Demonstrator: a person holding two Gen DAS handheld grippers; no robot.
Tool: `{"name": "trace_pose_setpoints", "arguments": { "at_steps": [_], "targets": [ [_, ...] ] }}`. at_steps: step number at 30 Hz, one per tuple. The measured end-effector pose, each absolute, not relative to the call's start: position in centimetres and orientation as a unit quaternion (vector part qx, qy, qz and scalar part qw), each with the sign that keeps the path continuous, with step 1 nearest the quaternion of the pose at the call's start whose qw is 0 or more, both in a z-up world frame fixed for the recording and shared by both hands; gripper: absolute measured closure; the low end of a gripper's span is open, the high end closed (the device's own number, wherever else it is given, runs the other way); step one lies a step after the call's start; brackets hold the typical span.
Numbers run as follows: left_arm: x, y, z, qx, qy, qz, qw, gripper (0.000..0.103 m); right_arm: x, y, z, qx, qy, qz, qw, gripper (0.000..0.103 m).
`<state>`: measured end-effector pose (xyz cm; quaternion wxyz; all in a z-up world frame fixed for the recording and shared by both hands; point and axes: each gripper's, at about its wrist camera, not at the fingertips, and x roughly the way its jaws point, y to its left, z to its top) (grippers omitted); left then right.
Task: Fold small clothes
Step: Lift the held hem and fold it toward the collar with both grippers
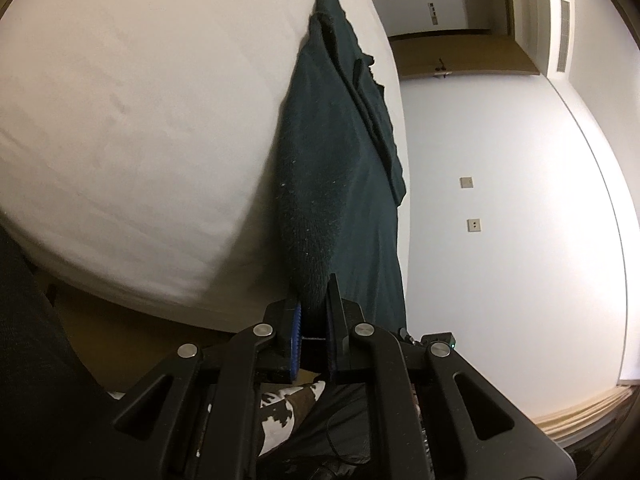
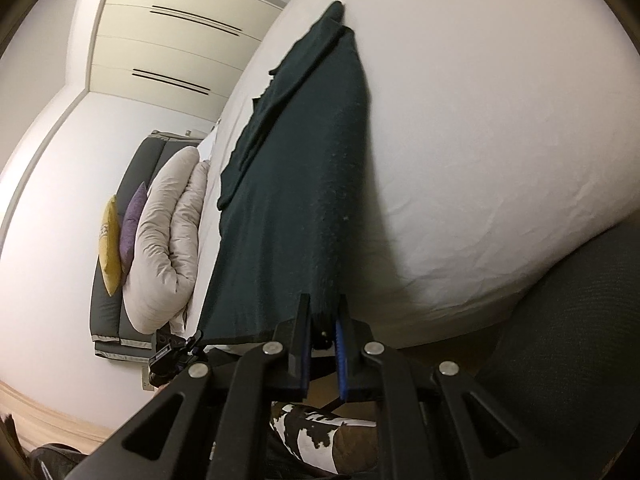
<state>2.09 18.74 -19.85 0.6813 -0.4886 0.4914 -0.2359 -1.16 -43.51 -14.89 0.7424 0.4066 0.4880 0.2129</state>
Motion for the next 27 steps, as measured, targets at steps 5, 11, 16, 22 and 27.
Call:
{"name": "trace_pose_setpoints", "arguments": {
  "at_steps": [5, 11, 16, 22, 27],
  "targets": [
    [1.9, 18.7, -18.5, -0.490, 0.475, -0.237, 0.691, 0.095, -1.0, -43.5, -14.1, 0.412, 0.476, 0.216, 0.746, 0.092],
    [2.6, 18.3, -15.8, -0.484, 0.456, -0.253, 0.703, 0.095, -0.6, -43.4, -12.4, 0.424, 0.453, 0.235, 0.748, 0.092],
    [3.5, 18.1, -13.9, -0.488, 0.434, -0.266, 0.709, 0.095, -0.1, -43.6, -11.0, 0.442, 0.427, 0.251, 0.748, 0.092],
    [5.2, 18.4, -11.9, -0.498, 0.404, -0.273, 0.718, 0.095, 1.2, -44.3, -9.5, 0.472, 0.390, 0.263, 0.746, 0.092],
    [7.7, 18.2, -9.9, -0.488, 0.388, -0.278, 0.730, 0.095, 3.2, -44.3, -7.9, 0.476, 0.368, 0.270, 0.752, 0.092]
  ]
}}
